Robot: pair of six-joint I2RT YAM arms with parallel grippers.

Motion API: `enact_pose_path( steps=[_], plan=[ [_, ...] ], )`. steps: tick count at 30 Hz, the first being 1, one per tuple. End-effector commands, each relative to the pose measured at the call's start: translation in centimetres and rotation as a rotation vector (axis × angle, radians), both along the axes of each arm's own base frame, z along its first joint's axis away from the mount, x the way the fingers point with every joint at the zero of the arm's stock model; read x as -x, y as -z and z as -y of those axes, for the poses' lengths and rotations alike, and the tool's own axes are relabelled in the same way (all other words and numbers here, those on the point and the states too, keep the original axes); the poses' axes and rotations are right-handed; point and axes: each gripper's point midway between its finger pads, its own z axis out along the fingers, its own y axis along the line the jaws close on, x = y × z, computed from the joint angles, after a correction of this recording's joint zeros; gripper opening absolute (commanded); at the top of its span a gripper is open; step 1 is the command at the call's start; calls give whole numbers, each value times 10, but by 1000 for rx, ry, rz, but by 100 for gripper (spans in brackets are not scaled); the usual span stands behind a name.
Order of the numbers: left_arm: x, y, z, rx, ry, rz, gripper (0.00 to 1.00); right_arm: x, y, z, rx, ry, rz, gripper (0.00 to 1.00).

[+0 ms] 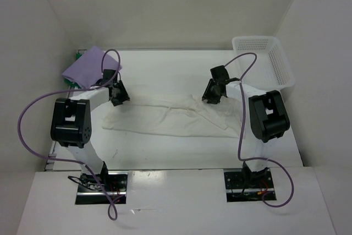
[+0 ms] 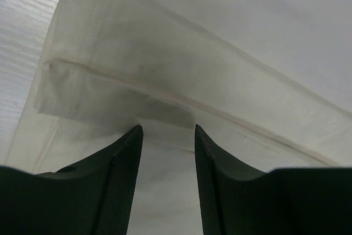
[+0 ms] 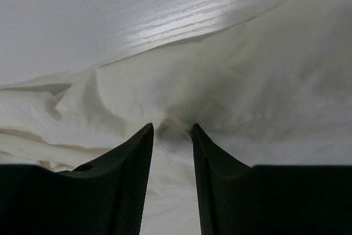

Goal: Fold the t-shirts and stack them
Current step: Fold the other side of the tshirt into a rectangle

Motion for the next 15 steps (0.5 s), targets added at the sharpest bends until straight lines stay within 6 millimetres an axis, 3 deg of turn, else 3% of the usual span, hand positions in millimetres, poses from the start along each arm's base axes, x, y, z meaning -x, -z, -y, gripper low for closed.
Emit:
enact_pose_path(
  steps=[1,6,9,11,15],
  plan=[
    [12,-1,-1,-6,24,-16,50,-18,-11,-4,19,-14,63,41],
    [20,-17,-2,-11,31,-2,50,-15,-8,-8,26,-33,50,42],
    [29,-24,-2,-16,39,-5,50,-6,-5,-14,34,-54,22,25],
    [29,-35,-4,-23,34,20,50,-3,-14,-18,30,-64,35,16],
    [27,-59,-4,0,25,85,50,16,-34,-29,4,-87,54,9]
  ],
)
